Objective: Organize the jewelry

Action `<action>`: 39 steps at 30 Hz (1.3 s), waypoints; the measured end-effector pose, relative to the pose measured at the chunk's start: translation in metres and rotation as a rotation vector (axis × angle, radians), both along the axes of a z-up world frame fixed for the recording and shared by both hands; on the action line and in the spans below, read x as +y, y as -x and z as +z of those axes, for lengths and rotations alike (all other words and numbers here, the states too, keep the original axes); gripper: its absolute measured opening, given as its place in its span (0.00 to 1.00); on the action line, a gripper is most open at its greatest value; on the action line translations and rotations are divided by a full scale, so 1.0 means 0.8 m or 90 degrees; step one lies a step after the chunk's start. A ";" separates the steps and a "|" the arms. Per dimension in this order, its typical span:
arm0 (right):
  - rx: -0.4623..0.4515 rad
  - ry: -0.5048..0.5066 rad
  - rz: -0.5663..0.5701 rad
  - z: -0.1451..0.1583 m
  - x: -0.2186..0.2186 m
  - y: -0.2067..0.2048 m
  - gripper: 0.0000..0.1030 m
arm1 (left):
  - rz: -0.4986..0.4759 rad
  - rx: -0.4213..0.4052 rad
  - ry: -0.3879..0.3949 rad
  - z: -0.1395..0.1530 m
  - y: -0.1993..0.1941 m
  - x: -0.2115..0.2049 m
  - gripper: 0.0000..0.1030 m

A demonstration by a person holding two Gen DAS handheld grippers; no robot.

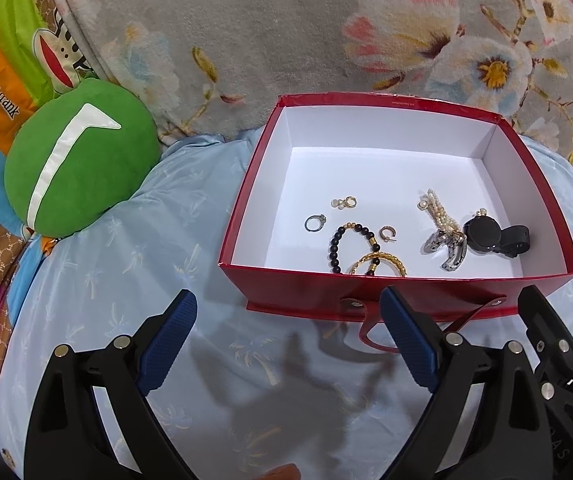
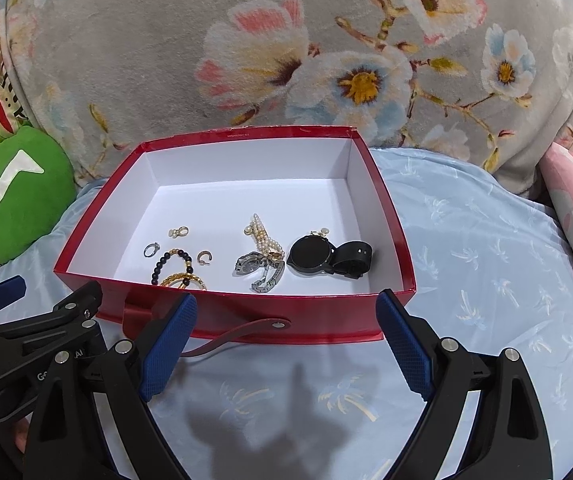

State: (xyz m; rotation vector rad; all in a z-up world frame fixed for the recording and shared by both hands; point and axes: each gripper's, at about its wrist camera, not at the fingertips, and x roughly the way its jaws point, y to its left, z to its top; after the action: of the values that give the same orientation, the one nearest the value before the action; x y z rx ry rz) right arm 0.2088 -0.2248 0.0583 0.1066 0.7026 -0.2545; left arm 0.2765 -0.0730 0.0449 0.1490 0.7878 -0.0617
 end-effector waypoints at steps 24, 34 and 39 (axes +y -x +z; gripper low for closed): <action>-0.001 0.001 -0.001 0.000 0.000 -0.001 0.86 | 0.001 -0.003 -0.005 0.000 -0.002 -0.003 0.88; 0.001 0.000 -0.002 -0.002 -0.001 -0.001 0.86 | 0.004 0.003 -0.001 -0.003 -0.004 -0.002 0.88; 0.002 0.000 -0.002 -0.002 -0.002 -0.001 0.86 | 0.001 0.002 -0.004 -0.004 -0.004 -0.003 0.88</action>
State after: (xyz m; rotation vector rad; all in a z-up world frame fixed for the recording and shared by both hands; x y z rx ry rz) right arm 0.2096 -0.2261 0.0565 0.1081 0.7054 -0.2575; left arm 0.2801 -0.0750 0.0420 0.1549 0.7910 -0.0577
